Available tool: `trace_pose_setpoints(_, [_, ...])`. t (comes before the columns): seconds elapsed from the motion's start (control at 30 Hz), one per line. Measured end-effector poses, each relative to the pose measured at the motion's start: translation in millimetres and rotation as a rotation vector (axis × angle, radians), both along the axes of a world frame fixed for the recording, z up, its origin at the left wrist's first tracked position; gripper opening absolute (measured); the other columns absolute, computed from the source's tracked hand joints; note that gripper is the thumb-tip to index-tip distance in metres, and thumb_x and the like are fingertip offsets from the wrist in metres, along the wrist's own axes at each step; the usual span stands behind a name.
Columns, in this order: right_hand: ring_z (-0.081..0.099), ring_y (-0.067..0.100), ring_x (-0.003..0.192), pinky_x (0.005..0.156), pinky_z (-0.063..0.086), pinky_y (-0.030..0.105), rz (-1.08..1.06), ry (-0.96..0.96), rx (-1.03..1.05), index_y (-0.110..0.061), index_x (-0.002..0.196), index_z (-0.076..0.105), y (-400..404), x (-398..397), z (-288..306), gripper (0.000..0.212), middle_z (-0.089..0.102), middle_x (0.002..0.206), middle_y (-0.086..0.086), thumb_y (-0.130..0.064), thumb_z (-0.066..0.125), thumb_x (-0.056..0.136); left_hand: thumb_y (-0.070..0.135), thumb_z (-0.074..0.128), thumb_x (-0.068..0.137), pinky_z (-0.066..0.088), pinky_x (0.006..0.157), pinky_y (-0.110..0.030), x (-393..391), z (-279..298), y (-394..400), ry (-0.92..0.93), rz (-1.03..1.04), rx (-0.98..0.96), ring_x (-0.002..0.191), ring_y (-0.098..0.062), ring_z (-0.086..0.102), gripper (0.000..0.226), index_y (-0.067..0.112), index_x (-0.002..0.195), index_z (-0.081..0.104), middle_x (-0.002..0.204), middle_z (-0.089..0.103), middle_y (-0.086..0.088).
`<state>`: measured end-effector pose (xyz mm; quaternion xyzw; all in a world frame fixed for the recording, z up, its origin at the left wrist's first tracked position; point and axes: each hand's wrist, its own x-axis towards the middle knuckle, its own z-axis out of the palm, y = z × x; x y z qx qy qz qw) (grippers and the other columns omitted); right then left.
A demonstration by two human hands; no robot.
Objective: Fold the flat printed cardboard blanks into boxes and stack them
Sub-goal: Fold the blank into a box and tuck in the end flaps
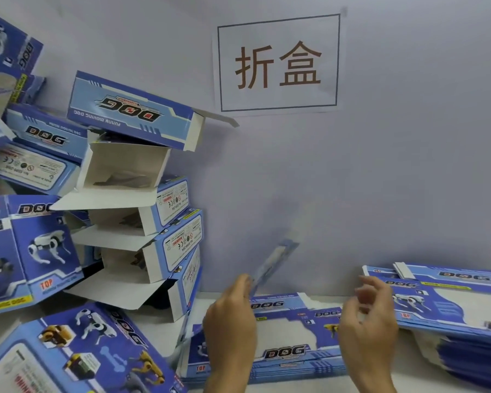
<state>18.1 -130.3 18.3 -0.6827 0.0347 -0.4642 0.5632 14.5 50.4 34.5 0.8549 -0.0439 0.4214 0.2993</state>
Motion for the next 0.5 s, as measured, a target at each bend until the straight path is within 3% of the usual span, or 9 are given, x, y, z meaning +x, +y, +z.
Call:
trace_pose_setpoints(0.07, [0.06,0.015,0.091,0.056,0.047,0.02,0.266,0.182,0.078,-0.027,0.113,0.052,-1.4,2.1,3.1,0.024,0.062,0.106,0.007,-0.007,0.053,0.1,0.028,0.046,0.099,0.025,0.035,-0.02,-2.5,10.8,1.1,-0.161,-0.024,-0.128,0.048,-0.014,0.036,0.03,0.008,0.09,0.067,0.062,0.064,-0.009])
trace_pose_setpoints(0.13, [0.06,0.011,0.096,0.052,0.049,0.016,0.433,0.271,0.149,-0.026,0.122,0.053,-0.1,2.8,6.9,0.024,0.062,0.114,0.004,-0.014,0.053,0.101,0.04,0.036,0.098,0.029,0.037,-0.018,-5.8,22.2,1.8,-0.21,-0.124,-0.264,0.048,-0.016,0.046,0.041,0.01,0.085,0.061,0.064,0.064,-0.006])
trace_pose_setpoints(0.23, [0.062,0.009,0.103,0.063,0.049,0.015,0.502,0.249,0.206,-0.028,0.134,0.049,2.1,1.2,16.1,0.034,0.061,0.123,-0.004,-0.024,0.053,0.1,0.033,0.041,0.1,0.047,0.044,-0.029,-9.7,38.6,2.9,-0.26,-0.252,-0.474,0.061,-0.009,0.061,0.028,0.018,0.079,0.052,0.067,0.063,0.005])
trace_pose_setpoints(0.33, [0.071,0.001,0.085,0.055,0.053,0.014,0.599,0.151,0.297,-0.032,0.122,0.057,-2.6,-2.6,30.3,0.024,0.07,0.107,-0.014,-0.03,0.054,0.098,0.027,0.045,0.103,0.049,0.048,-0.028,-10.8,50.8,3.3,-0.184,-0.35,-0.606,0.064,0.0,0.06,0.024,0.023,0.081,0.053,0.082,0.066,0.014])
trace_pose_setpoints(0.43, [0.074,0.014,0.087,0.056,0.059,0.027,0.71,0.08,0.308,-0.034,0.109,0.065,-6.8,-8.0,43.0,0.023,0.075,0.104,-0.005,-0.039,0.058,0.088,0.031,0.047,0.102,0.052,0.054,-0.017,-8.8,53.0,3.4,-0.05,-0.463,-0.689,0.078,0.002,0.067,0.015,0.025,0.094,0.058,0.087,0.071,0.012])
trace_pose_setpoints(0.5, [0.074,0.023,0.094,0.061,0.061,0.036,0.767,0.052,0.272,-0.029,0.114,0.062,-7.3,-10.7,47.9,0.035,0.073,0.108,0.002,-0.043,0.059,0.082,0.04,0.052,0.096,0.055,0.059,-0.019,-11.4,52.2,0.5,0.032,-0.543,-0.706,0.087,-0.004,0.07,0.017,0.027,0.104,0.059,0.097,0.072,0.011])
